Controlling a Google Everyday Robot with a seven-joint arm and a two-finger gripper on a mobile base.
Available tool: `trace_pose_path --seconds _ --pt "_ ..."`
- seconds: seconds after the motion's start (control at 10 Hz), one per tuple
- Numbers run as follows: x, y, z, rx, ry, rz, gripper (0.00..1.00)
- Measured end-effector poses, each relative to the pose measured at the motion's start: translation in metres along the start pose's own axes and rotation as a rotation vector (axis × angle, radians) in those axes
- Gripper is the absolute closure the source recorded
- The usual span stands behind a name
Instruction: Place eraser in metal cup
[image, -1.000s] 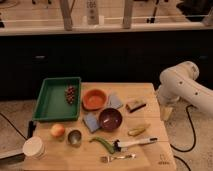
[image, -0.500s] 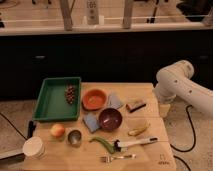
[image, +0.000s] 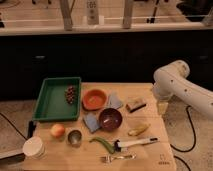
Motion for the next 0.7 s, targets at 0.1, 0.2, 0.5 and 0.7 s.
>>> trace_pose_path --seconds 0.1,0.2,0.5,0.7 --pt "0.000 -0.002 0.003 0.002 0.000 -0.009 0.20" --pt "0.001 -0.005 0.007 0.004 0.000 -0.019 0.20" --pt "0.003 -0.011 0.019 0.007 0.000 -0.042 0.20" --pt "0.003 -0.015 0.026 0.008 -0.003 -0.059 0.20"
